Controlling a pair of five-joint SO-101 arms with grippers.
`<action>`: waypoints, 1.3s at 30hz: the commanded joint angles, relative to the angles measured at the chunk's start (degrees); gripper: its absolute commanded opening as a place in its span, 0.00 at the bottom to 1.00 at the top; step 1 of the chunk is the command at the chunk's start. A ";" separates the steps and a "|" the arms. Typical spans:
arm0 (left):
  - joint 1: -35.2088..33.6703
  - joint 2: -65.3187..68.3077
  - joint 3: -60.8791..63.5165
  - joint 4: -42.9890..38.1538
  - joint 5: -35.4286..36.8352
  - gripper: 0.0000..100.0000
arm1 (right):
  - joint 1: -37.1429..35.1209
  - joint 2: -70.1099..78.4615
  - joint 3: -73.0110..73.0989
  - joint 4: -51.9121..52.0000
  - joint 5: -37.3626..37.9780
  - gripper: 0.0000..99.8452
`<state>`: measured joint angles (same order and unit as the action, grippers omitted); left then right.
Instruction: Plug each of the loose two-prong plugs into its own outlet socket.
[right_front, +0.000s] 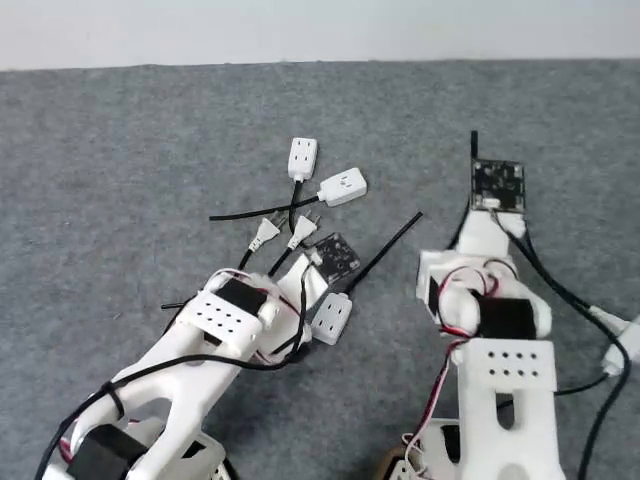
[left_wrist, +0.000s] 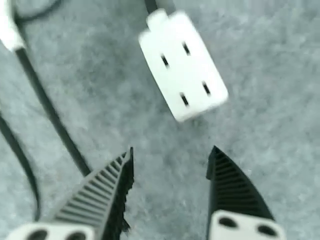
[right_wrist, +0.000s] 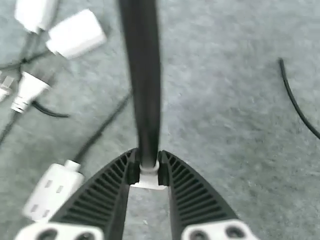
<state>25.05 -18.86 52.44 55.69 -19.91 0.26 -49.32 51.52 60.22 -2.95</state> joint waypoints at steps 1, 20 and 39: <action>0.97 -1.49 -3.91 -3.87 -0.70 0.24 | 2.86 -1.89 2.02 -3.12 2.64 0.01; 2.64 29.71 -32.66 2.81 22.15 0.24 | 8.84 -1.89 5.89 -5.49 4.92 0.01; 9.14 37.10 -34.86 14.51 41.67 0.01 | 8.75 -1.80 5.98 -5.49 4.75 0.01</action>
<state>33.32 18.42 17.54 68.26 13.67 8.62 -49.67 57.85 55.65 1.19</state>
